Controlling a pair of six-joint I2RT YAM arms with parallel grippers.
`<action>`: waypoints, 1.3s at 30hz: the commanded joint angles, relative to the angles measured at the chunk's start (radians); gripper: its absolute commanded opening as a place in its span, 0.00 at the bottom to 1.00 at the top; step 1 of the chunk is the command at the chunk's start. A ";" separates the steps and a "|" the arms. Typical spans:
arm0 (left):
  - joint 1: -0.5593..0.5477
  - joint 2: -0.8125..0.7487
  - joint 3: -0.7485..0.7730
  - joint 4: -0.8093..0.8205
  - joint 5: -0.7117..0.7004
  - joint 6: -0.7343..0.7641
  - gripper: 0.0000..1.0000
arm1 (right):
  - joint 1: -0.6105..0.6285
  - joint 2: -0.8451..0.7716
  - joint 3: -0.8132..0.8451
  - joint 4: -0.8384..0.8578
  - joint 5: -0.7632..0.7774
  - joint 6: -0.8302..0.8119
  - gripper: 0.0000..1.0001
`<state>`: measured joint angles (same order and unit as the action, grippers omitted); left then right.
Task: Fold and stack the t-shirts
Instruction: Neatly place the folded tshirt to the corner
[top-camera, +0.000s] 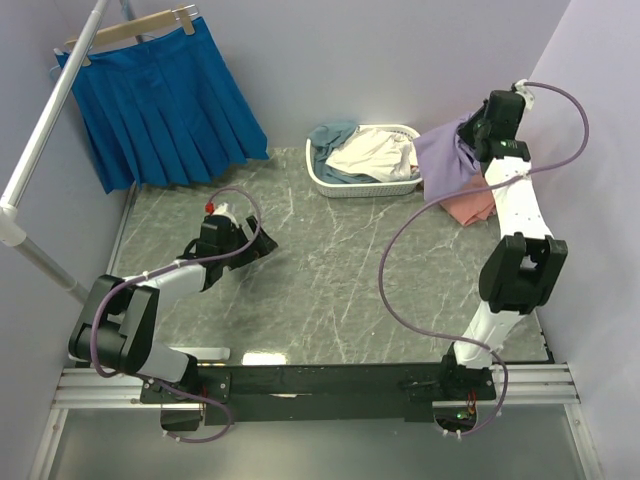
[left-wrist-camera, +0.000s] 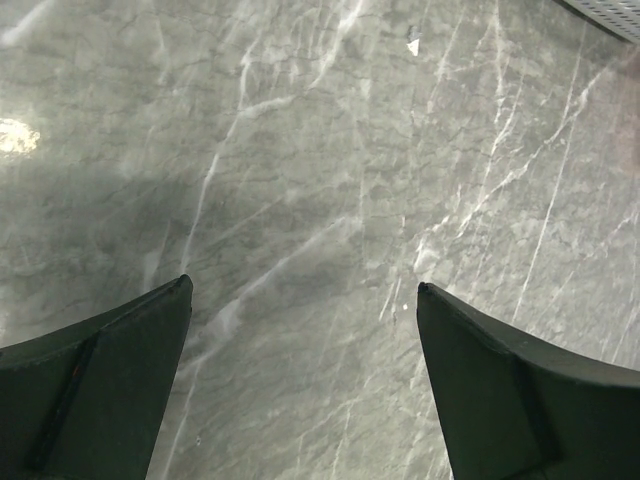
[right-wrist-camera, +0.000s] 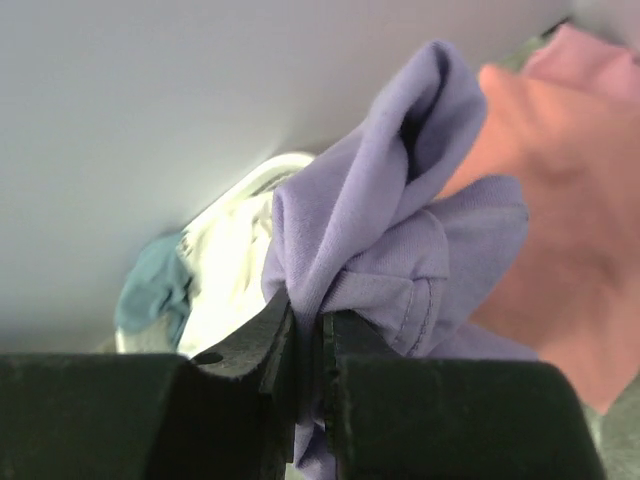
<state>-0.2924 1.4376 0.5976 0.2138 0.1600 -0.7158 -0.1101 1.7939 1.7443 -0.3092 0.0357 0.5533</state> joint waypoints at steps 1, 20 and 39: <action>-0.005 0.021 0.053 0.022 0.039 0.026 0.99 | 0.012 0.108 0.193 -0.034 0.167 0.039 0.00; -0.005 0.110 0.070 0.027 0.088 0.029 0.99 | -0.160 0.133 -0.215 0.079 0.415 0.229 0.00; -0.005 0.126 0.097 0.021 0.119 0.053 0.99 | 0.003 -0.317 -0.660 0.392 0.302 0.051 1.00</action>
<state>-0.2928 1.5925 0.6720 0.2630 0.2687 -0.6922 -0.1707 1.5734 1.1297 -0.1154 0.3458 0.6788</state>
